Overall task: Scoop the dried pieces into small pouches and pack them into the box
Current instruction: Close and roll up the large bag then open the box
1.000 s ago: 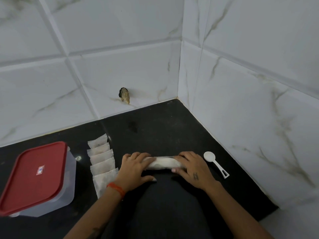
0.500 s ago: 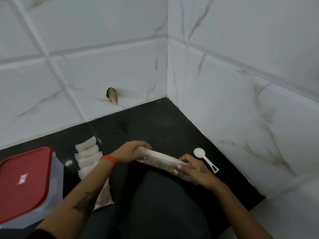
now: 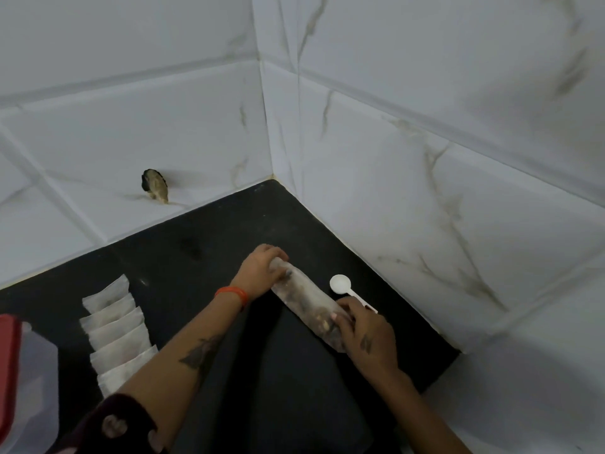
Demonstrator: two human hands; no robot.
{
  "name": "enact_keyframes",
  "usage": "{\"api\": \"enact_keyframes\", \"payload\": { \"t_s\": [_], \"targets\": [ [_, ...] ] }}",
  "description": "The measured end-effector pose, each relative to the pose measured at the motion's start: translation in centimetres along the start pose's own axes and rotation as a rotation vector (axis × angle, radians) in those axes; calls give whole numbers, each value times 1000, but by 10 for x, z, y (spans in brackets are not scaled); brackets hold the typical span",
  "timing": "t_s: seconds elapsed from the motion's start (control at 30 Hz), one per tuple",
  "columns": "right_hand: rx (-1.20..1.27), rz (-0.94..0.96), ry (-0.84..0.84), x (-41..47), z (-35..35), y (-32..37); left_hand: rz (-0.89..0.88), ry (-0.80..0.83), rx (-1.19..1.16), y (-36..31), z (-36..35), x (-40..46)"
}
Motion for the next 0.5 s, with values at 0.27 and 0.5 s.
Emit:
{"api": "enact_keyframes", "payload": {
  "t_s": [0.27, 0.5],
  "targets": [
    [-159, 533, -141, -13, -22, 7, -123, -354, 267, -23, -20, -25],
    [-116, 576, 79, -12, -34, 1, -93, -108, 299, -16, -46, -30]
  ]
}}
Point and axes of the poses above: each hand's wrist, its own x-axis towards the middle knuckle, its own z-axis out of the back of the hand, y = z × x, the point moved 5 cm from there along x, towards the middle knuckle, and after that the axes turned 9 degrees about x, right-handed, at the moved point
